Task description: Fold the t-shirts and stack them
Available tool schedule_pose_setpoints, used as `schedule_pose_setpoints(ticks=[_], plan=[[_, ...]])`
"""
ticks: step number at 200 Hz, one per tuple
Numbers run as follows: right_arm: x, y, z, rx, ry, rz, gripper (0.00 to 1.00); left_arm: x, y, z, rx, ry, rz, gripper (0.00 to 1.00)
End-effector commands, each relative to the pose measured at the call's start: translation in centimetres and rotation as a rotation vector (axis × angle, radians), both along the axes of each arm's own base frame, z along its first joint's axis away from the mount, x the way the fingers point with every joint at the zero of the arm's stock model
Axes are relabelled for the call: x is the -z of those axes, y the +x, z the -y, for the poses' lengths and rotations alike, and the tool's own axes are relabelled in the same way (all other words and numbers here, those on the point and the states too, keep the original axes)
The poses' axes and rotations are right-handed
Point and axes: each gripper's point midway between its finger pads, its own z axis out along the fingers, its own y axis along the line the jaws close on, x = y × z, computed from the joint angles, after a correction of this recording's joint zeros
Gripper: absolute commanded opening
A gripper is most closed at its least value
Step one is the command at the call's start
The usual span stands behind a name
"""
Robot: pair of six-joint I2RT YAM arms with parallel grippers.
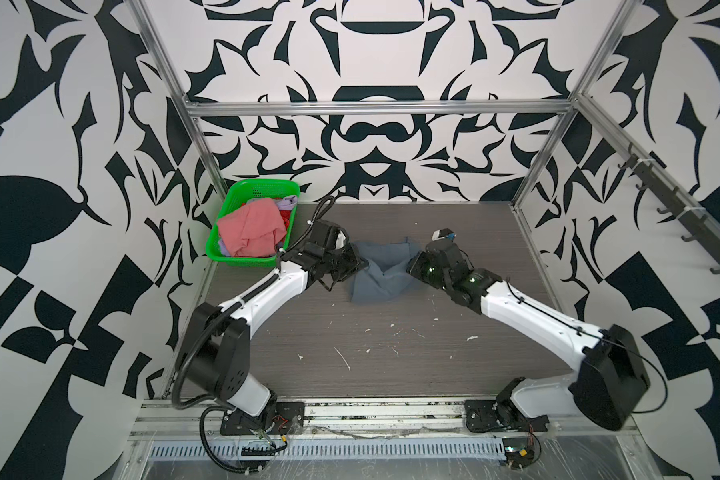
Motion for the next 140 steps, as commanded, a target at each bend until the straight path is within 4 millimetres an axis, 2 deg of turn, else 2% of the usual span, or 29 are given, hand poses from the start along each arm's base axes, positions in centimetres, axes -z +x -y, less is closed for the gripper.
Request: schedule_pose_setpoints(ticks=[1, 36, 59, 66, 82, 106, 129, 140], plan=[[-1.0, 4.6, 0.3, 0.023, 0.056, 0.047, 0.00, 0.4, 3.7, -0.2, -0.007, -0.076, 0.005, 0.00], [1.8, 11.8, 0.0, 0.025, 0.163, 0.004, 0.00, 3.9, 9.2, -1.7, -0.076, -0.132, -0.072, 0.00], [3.1, 16.2, 0.1, 0.040, 0.180, 0.029, 0.03, 5.0, 12.7, -2.5, -0.122, -0.195, -0.079, 0.00], [3.4, 17.4, 0.1, 0.043, 0.187, 0.037, 0.10, 5.2, 13.6, -2.6, -0.127, -0.212, -0.076, 0.11], [3.8, 19.7, 0.0, 0.041, 0.203, 0.060, 0.35, 6.0, 15.3, -3.1, -0.155, -0.209, -0.085, 0.35], [2.3, 21.5, 0.1, 0.035, 0.235, 0.140, 0.55, 6.0, 16.6, -4.1, -0.200, -0.194, -0.064, 0.41], [0.1, 21.2, 1.4, 0.041, 0.185, 0.209, 0.57, 5.1, 16.9, -5.2, -0.233, -0.146, -0.026, 0.43], [0.0, 20.4, 2.1, 0.051, 0.142, 0.198, 0.57, 4.9, 16.6, -6.1, -0.251, -0.079, -0.006, 0.44]])
